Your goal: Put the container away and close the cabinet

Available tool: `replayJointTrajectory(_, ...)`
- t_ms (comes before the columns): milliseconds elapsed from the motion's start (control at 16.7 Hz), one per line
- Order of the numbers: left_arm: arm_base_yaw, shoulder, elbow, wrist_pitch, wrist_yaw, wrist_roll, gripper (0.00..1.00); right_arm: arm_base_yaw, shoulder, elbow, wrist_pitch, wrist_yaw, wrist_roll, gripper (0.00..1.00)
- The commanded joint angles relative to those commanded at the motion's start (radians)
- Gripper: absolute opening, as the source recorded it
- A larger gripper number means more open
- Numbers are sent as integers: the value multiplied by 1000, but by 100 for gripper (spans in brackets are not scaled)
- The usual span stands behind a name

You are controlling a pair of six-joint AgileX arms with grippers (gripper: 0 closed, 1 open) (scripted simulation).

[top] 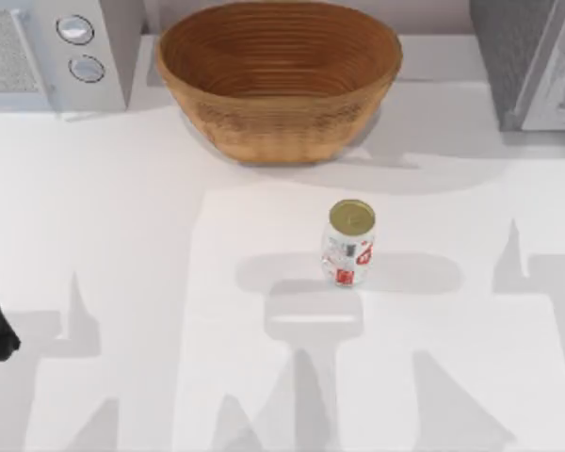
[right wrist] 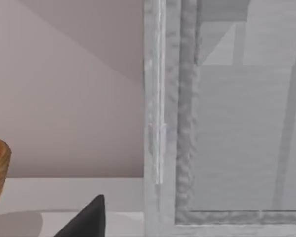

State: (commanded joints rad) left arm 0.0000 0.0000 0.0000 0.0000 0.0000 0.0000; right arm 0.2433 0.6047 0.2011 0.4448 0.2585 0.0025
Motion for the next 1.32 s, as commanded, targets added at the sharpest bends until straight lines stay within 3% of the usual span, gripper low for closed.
replayJointTrajectory(840, 0, 0, 0, 0, 0, 0, 100, 591, 1412, 396, 997, 614, 8, 100)
replayJointTrajectory(1320, 0, 0, 0, 0, 0, 0, 100, 782, 1855, 507, 1301, 805, 9, 100)
